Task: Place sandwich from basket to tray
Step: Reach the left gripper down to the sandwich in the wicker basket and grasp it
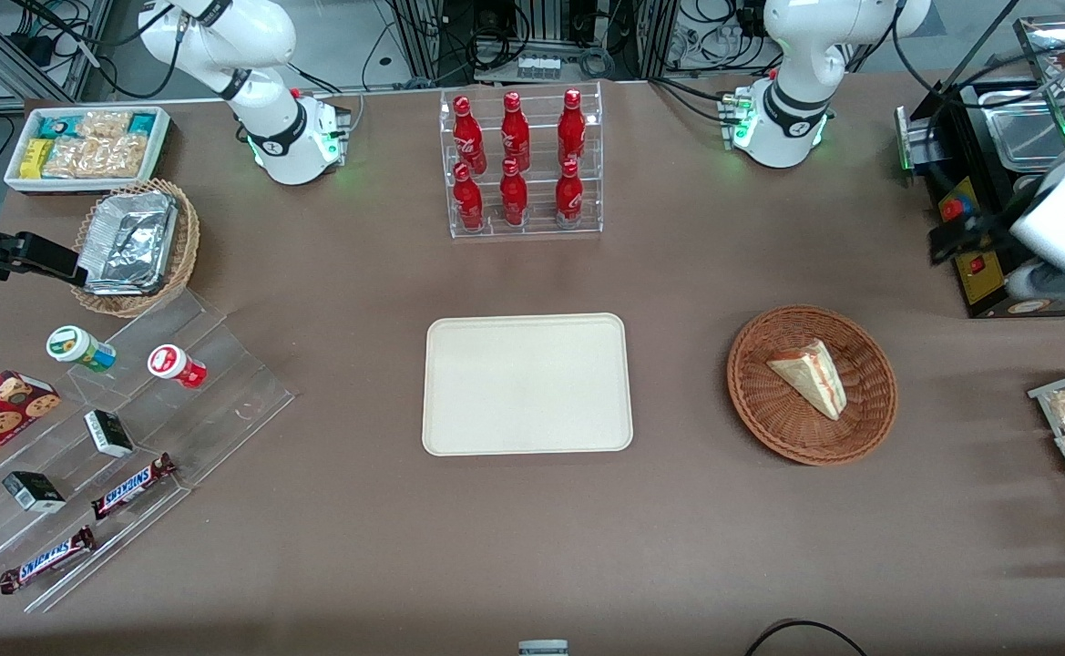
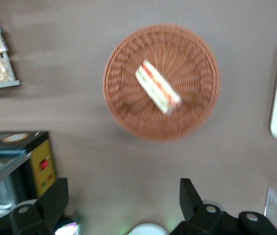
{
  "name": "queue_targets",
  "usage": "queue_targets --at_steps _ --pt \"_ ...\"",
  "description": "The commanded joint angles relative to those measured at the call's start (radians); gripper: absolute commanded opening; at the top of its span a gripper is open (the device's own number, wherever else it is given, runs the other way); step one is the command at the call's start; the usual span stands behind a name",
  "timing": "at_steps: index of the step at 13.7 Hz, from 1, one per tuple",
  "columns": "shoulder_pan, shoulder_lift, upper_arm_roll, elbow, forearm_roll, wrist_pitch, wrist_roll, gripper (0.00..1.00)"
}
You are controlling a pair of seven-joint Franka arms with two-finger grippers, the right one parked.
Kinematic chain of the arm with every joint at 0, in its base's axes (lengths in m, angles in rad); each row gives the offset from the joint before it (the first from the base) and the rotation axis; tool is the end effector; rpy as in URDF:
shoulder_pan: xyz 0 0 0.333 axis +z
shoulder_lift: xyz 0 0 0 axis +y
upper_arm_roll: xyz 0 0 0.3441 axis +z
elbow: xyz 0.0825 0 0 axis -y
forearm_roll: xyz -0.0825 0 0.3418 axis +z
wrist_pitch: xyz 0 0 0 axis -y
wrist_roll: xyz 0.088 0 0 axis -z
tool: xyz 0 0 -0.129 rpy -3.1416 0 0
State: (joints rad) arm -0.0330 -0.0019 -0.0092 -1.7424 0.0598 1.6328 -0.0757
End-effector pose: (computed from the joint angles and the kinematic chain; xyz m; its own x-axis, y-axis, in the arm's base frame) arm 0.5062 -0.0140 0.5633 0.9942 0.0299 -0.1028 0.0231 -0.9975 -0.0669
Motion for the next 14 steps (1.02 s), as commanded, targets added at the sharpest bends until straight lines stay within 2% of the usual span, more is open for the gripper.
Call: queue_targets --at_steps 1,4,6,7,14 --pt "-0.04 -0.037 -0.001 -0.218 0.014 0.236 -0.245 1.0" --pt "-0.087 0.008 -0.001 -0.325 0.003 0.456 -0.623 1.0" --pt "-0.1 0.025 0.0 -0.441 0.003 0.632 -0.746 1.0" --pt "-0.102 0.028 0.0 -0.489 0.003 0.707 -0.781 1.0" --pt "-0.093 0.166 0.017 -0.575 0.006 0.912 -0.819 1.0"
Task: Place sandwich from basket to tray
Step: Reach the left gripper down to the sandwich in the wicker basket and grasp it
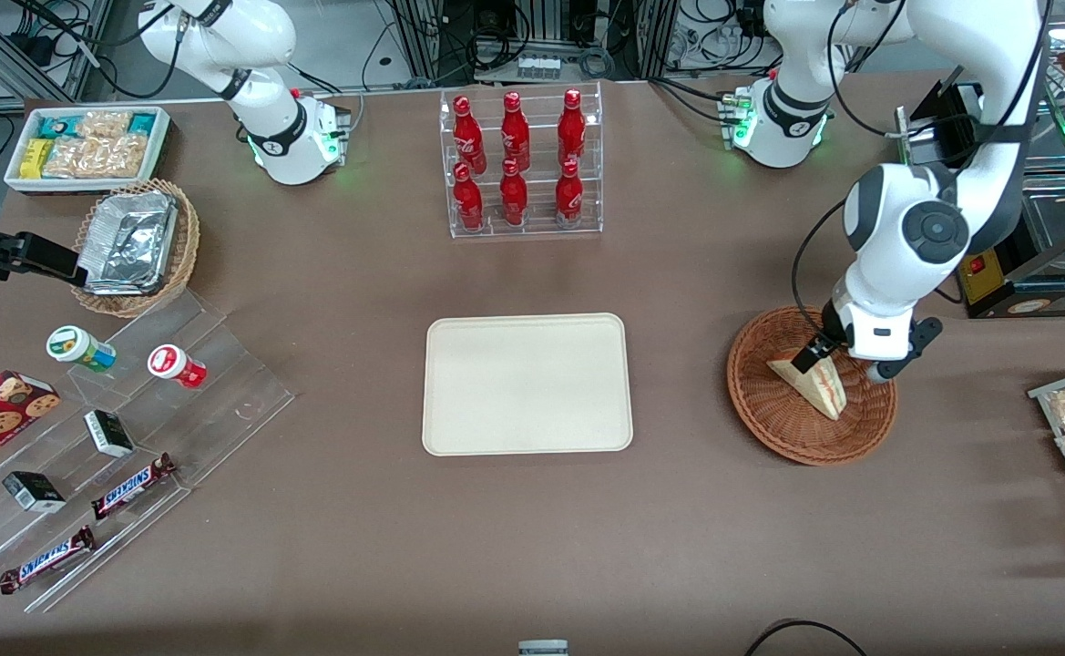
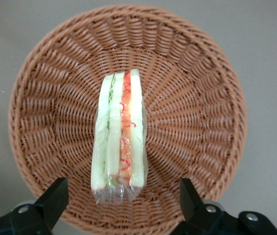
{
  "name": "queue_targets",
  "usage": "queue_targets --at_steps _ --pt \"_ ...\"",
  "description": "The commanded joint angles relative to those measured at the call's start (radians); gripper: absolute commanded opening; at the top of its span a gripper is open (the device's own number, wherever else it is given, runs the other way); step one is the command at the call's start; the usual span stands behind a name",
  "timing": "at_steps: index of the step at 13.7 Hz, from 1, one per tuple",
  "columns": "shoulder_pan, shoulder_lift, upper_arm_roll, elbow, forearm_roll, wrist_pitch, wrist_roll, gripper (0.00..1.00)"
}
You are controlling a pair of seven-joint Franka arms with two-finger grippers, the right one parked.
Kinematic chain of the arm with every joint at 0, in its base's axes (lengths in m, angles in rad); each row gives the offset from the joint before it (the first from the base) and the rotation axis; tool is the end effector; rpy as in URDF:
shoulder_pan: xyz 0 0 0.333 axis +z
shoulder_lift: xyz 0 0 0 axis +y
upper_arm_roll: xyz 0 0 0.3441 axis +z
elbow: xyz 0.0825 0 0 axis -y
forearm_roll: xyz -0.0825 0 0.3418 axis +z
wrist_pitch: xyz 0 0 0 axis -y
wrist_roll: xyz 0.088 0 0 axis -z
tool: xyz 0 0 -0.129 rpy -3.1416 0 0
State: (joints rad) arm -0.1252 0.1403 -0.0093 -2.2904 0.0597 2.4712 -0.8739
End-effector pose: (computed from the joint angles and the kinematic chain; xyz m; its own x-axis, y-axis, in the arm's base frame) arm 0.5040 -0.0675 0.3317 0.7678 0.6384 0.0543 0.6391 -0.7691 0.0063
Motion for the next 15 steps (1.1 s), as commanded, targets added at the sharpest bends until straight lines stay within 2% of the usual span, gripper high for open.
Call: queue_targets --at_steps 1,3,4,7,8,11,12,13,15 --pt "-0.001 0.039 0.023 -0.037 0.006 0.103 -0.02 1.0" --pt "-0.002 0.074 0.023 -0.037 0.006 0.133 -0.022 0.98" --pt "-0.002 0.081 0.023 -0.034 0.005 0.14 -0.025 0.87" --pt "-0.002 0.085 0.023 -0.027 0.005 0.141 -0.12 0.07" --pt "-0.004 0.087 0.023 -0.027 0.006 0.141 -0.12 0.0" --pt "-0.014 0.062 0.02 -0.018 0.017 0.12 -0.112 0.0" --pt "-0.031 0.024 0.019 -0.017 0.022 0.063 -0.111 0.0" --pt "-0.039 -0.017 0.017 0.002 0.057 -0.028 -0.108 0.0" --pt "-0.068 -0.077 -0.023 0.086 0.085 -0.24 -0.096 0.0"
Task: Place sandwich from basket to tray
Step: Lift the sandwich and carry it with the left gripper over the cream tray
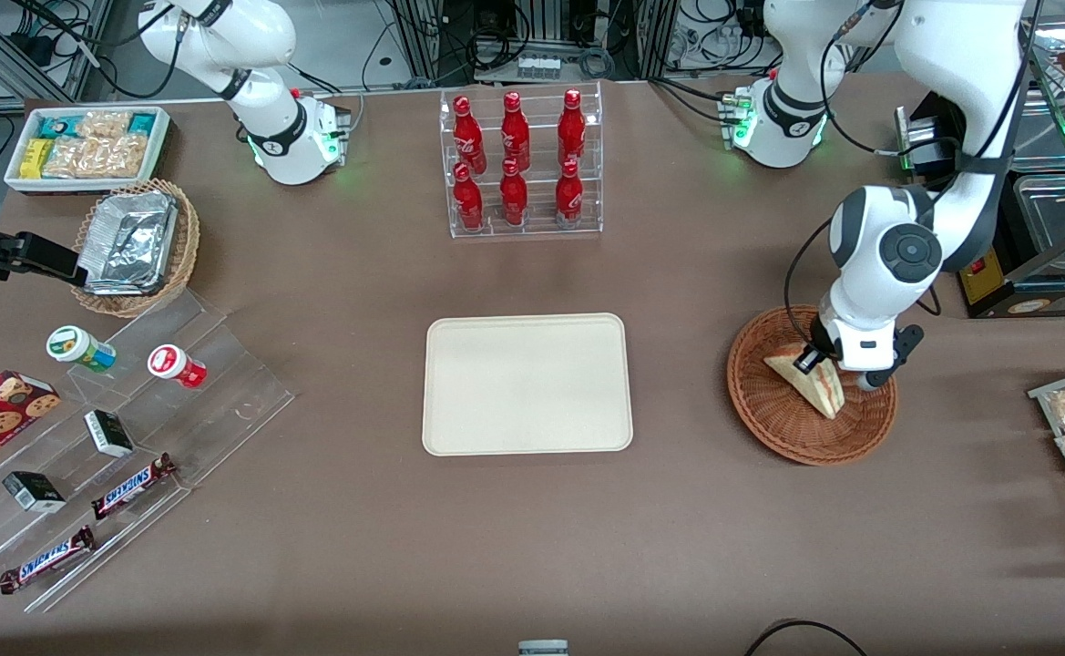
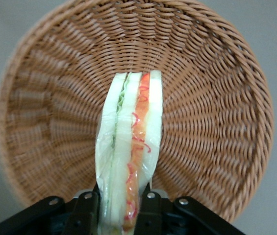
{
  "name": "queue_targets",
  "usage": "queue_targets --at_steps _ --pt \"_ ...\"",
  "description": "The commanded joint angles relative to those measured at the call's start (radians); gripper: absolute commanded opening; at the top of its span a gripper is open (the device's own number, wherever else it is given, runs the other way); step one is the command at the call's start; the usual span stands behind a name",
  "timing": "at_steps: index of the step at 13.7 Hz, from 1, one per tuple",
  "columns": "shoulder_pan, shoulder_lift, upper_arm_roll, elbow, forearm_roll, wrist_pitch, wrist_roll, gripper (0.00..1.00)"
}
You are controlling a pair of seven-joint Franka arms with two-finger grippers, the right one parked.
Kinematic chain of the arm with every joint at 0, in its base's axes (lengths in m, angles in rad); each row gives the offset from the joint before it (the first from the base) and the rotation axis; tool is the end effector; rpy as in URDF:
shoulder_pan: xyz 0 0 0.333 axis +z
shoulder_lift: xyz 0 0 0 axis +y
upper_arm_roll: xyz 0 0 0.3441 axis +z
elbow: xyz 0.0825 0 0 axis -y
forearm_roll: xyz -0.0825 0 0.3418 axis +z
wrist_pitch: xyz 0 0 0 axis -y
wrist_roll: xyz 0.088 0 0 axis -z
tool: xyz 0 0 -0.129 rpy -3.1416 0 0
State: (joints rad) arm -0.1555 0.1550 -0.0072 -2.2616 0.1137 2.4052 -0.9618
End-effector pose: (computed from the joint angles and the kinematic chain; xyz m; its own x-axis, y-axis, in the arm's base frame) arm 0.5033 -0.0801 0.3292 0.7553 0.6532 0.0525 0.6553 -0.7534 -0.0543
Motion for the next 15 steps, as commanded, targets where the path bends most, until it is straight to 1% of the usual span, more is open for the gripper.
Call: queue_targets --at_steps 1,3,4,6,8,9,11,14,15 --pt "-0.064 -0.1 -0.052 0.123 0.03 -0.277 -0.011 0.0" --pt "-0.126 -0.094 -0.106 0.25 0.029 -0.449 -0.023 0.0" --pt "-0.165 -0.086 -0.128 0.301 0.021 -0.489 -0.025 0.0" --pt "-0.258 -0.037 -0.151 0.39 0.012 -0.498 -0.047 0.0" --pt "-0.373 0.074 -0.154 0.515 0.012 -0.5 -0.11 0.0" --pt "-0.418 0.14 -0.154 0.583 0.014 -0.5 -0.113 0.0" --pt "-0.488 0.268 -0.154 0.692 0.017 -0.494 -0.095 0.0" --pt "-0.573 0.464 -0.154 0.847 0.024 -0.434 -0.1 0.0" --pt "-0.584 0.518 -0.152 0.888 0.026 -0.413 -0.098 0.0"
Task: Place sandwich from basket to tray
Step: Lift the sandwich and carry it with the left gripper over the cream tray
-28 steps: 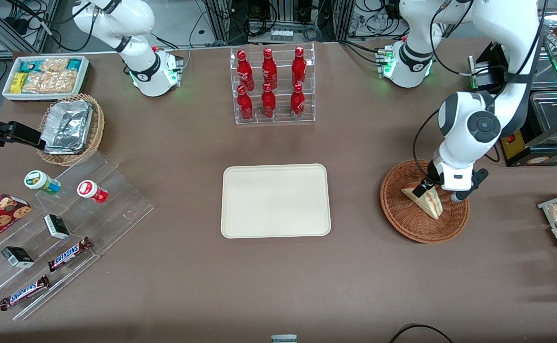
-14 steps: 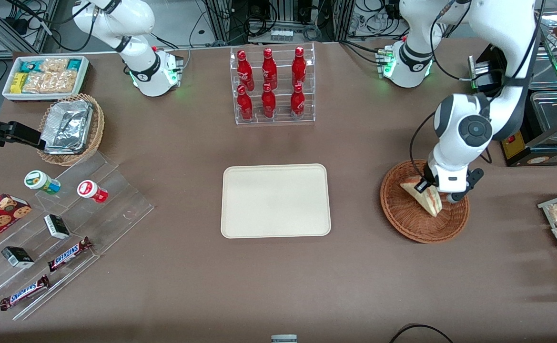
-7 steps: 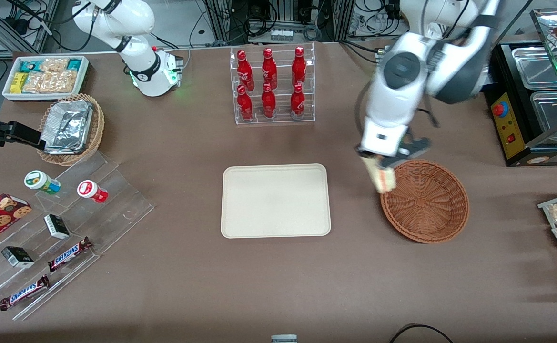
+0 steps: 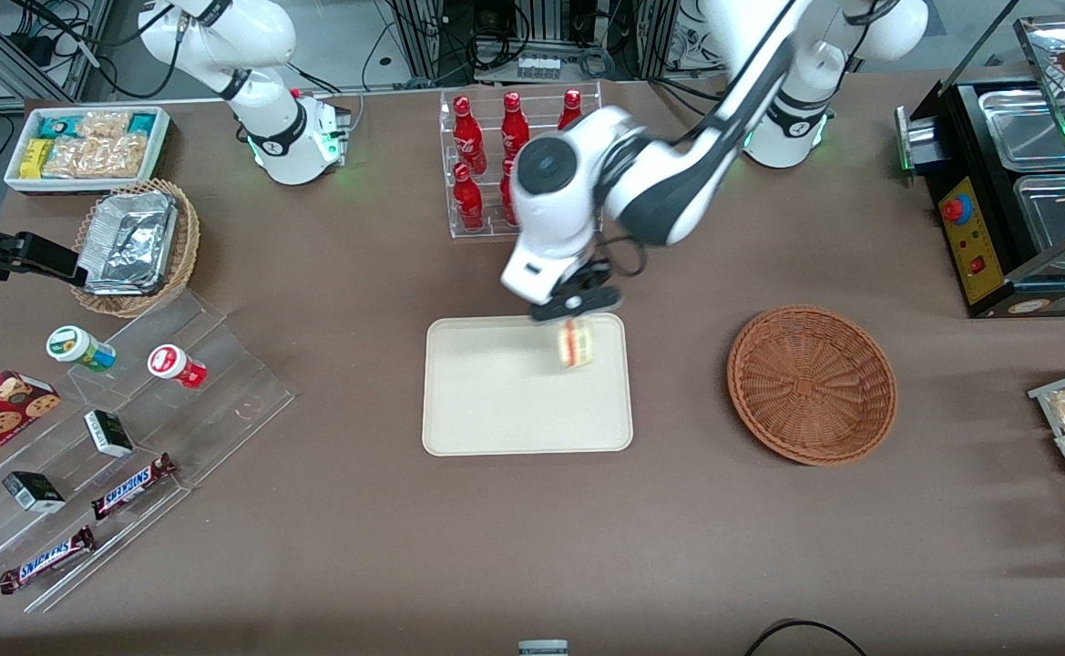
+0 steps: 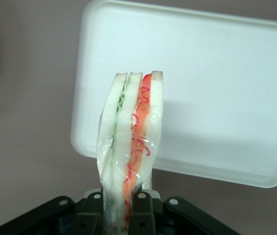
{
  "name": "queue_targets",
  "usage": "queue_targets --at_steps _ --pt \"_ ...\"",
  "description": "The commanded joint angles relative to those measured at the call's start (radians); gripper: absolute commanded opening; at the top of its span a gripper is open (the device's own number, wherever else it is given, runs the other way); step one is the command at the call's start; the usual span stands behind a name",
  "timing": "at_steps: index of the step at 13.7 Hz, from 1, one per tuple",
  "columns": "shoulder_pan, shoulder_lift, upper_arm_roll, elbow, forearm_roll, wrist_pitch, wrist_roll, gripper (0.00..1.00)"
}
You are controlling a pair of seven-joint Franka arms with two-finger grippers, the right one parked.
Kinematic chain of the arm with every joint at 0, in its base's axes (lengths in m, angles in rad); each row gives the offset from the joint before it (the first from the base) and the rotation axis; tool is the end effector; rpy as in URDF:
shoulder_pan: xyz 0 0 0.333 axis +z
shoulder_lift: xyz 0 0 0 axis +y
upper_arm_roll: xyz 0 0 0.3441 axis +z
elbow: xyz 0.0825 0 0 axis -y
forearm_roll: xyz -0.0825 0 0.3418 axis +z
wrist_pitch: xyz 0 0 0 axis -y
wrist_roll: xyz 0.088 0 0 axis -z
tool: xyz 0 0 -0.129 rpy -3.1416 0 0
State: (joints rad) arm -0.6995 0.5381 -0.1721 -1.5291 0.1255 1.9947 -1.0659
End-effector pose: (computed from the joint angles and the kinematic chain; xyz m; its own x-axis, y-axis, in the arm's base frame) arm 0.4502 -0.4904 0.3648 0.9871 0.1597 -0.0109 0.1586 -0.9851 -0.0671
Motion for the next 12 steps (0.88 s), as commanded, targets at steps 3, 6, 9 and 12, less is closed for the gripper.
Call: queue_targets --at_steps 3,6,9,12 --pt "-0.046 0.229 0.014 0.188 0.019 0.125 0.014 0.0" --pt "-0.048 0.31 0.019 0.233 0.072 0.17 0.06 0.0" --pt "-0.049 0.353 0.017 0.277 0.097 0.168 0.058 0.13" --pt "-0.048 0.338 0.019 0.274 0.097 0.159 0.047 1.0"
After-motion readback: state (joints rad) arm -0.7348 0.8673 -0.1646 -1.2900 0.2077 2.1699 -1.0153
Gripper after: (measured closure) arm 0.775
